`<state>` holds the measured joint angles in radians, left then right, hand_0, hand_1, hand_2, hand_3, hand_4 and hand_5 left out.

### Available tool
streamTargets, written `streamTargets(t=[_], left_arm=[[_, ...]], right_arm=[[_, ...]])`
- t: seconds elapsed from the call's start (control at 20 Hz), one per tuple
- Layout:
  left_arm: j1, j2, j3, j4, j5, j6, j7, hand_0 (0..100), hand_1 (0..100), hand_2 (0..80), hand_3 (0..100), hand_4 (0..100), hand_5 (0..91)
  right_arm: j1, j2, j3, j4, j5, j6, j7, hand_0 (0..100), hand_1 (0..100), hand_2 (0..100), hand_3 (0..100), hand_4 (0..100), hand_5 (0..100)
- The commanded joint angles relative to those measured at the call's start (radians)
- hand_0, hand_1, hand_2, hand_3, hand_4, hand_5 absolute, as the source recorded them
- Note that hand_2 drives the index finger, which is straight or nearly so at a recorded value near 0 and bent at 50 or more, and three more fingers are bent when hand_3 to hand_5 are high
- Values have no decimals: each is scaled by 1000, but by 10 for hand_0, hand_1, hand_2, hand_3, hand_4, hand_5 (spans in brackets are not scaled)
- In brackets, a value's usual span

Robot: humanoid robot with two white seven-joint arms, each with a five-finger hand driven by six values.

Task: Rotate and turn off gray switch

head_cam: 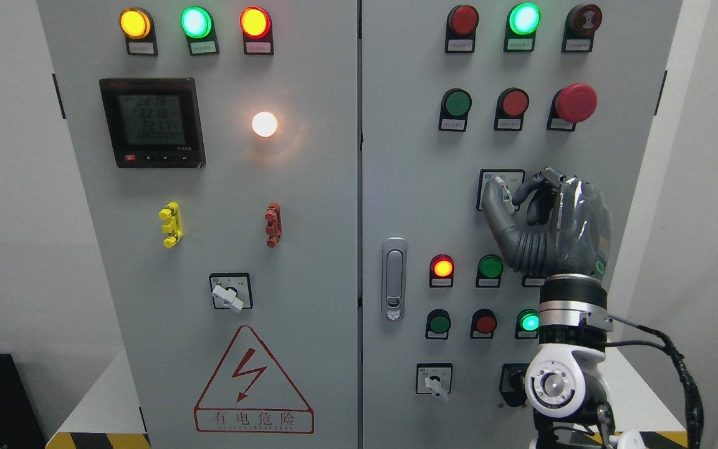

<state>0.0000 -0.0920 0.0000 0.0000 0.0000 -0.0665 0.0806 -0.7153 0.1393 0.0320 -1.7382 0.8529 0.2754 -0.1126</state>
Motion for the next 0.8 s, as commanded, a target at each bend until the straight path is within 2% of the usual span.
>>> streamTargets(t=[0.0, 0.35, 0.45, 0.6, 0.75], left_arm=[[-9, 0, 8, -26, 20, -1, -1, 120, 389, 0, 0, 0, 0], [-9, 0, 8, -26, 20, -1, -1, 120, 389, 0, 0, 0, 0], [-9, 0, 8, -26, 20, -1, -1, 120, 389, 0, 0, 0, 0], [-9, 0, 8, -26, 20, -1, -1, 120, 389, 0, 0, 0, 0], [-9, 0, 8, -26, 20, -1, -1, 120, 389, 0, 0, 0, 0]], right_arm=[[0, 0, 5, 0, 0, 1, 7, 435, 472, 738, 1000, 1000, 1000], [0, 0, 3, 2, 0, 1, 7, 443, 467, 739, 1000, 1000, 1000], [-1, 0, 3, 2, 0, 1, 7, 452, 439, 741, 1000, 1000, 1000], [0, 0, 3, 0, 0, -2, 7, 379, 402, 741, 1000, 1000, 1000], [-1, 0, 2, -3, 0, -5, 5, 352, 397, 738, 1000, 1000, 1000]])
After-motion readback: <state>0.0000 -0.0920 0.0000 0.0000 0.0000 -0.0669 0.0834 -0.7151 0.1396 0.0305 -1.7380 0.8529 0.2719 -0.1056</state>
